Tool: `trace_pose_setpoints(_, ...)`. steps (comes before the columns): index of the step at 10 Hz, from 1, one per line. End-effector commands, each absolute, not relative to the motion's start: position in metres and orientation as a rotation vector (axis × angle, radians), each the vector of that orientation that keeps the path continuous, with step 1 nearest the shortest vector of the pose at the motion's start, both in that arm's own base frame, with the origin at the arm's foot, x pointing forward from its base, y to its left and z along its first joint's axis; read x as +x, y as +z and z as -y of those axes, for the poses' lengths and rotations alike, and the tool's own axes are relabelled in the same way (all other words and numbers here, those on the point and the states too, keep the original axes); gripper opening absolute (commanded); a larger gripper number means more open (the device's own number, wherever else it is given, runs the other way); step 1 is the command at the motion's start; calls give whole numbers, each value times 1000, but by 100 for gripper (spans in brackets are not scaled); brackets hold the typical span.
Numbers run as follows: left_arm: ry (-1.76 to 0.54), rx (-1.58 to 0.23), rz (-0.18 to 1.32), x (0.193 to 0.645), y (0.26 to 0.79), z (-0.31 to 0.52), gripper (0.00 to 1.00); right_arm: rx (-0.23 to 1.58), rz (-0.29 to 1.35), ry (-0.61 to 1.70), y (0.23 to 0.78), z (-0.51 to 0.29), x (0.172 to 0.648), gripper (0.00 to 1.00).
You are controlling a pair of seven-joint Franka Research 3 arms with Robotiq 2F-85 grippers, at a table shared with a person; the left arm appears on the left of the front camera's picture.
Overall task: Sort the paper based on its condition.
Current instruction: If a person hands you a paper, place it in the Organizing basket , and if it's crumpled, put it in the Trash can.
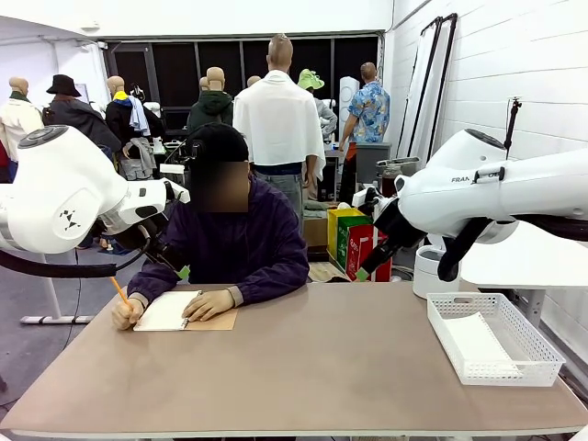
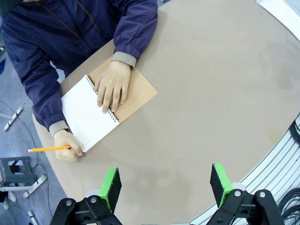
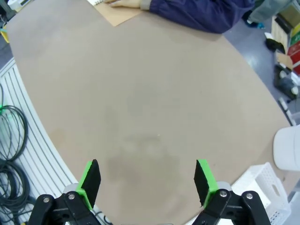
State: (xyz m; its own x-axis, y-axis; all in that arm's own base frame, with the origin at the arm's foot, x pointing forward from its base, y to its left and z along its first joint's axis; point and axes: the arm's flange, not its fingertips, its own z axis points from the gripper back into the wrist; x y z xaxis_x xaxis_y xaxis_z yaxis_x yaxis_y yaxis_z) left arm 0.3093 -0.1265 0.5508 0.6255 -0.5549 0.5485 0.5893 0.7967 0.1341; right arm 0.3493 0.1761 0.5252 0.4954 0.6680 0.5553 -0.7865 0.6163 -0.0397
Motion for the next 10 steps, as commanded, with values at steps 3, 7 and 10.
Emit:
trace_pose_setpoints(3, -655, -63, 604, 310, 550, 125, 100, 246, 572, 879, 526, -175, 350, 100)
trace_pose_setpoints(7, -655, -63, 604, 310, 550, 125, 100, 246, 572, 879, 526, -175, 350, 100)
trace_pose_setpoints(10, -655, -63, 604, 310, 550, 125, 100, 246, 572, 879, 526, -175, 350, 100)
